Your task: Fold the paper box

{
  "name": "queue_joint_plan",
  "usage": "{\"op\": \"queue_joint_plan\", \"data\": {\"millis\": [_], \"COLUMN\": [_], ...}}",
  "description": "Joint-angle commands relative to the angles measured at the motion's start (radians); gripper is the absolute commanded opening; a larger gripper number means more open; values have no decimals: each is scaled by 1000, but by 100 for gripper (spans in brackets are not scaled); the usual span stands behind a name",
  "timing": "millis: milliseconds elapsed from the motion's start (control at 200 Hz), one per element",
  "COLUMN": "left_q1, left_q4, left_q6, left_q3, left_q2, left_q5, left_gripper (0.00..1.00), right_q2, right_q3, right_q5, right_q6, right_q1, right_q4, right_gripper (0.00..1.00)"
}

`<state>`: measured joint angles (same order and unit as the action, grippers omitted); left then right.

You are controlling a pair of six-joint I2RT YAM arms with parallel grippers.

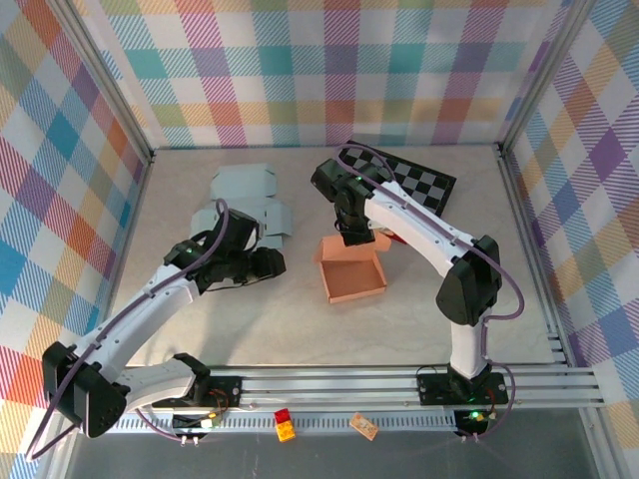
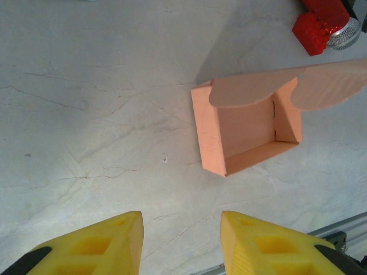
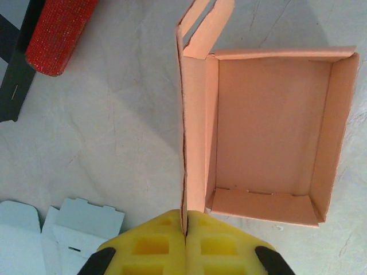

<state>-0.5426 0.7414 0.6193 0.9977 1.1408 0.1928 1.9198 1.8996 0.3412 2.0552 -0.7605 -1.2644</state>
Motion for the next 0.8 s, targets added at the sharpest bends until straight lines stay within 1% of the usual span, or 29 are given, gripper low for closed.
{"op": "queue_joint_plan", "data": {"millis": [0,80,150,380,440,525,560,665,715,755,795], "left_q1": [-3,-3,-3,-14,-17,-33,-43,-69,-71,-71,-71], "left_q4": [-6,-23,-35,-78,-87,-105,-112,-122,-111,-96,-84], "left_q6": [-29,-40,-52,-117,-136,-165,-180,-240,-270,-295,-321], "left_q3": [-20,-26,-24,7,14,20,25,46,65,81,95], "left_q2": [22,34,48,99,117,139,145,159,168,174,178], "left_q5": [22,15,8,17,19,14,6,-23,-35,-43,-57], "left_gripper": [40,40,40,42,47,49,49,50,50,51,51], "right_q2": [6,-8,-30,-103,-134,-185,-209,-298,-356,-405,-467], "right_q3": [-23,-55,-88,-135,-158,-192,-205,-277,-331,-390,-450], "right_q5": [-1,-11,-7,60,86,124,138,161,162,127,48], "right_q6": [54,20,-8,-144,-197,-309,-362,-593,-734,-885,-1047], "right_q1": [4,7,9,10,9,12,13,36,61,94,139], "right_q4": [10,43,69,88,110,159,181,303,391,494,595], "right_gripper": [11,26,34,51,55,62,64,69,73,74,75]}}
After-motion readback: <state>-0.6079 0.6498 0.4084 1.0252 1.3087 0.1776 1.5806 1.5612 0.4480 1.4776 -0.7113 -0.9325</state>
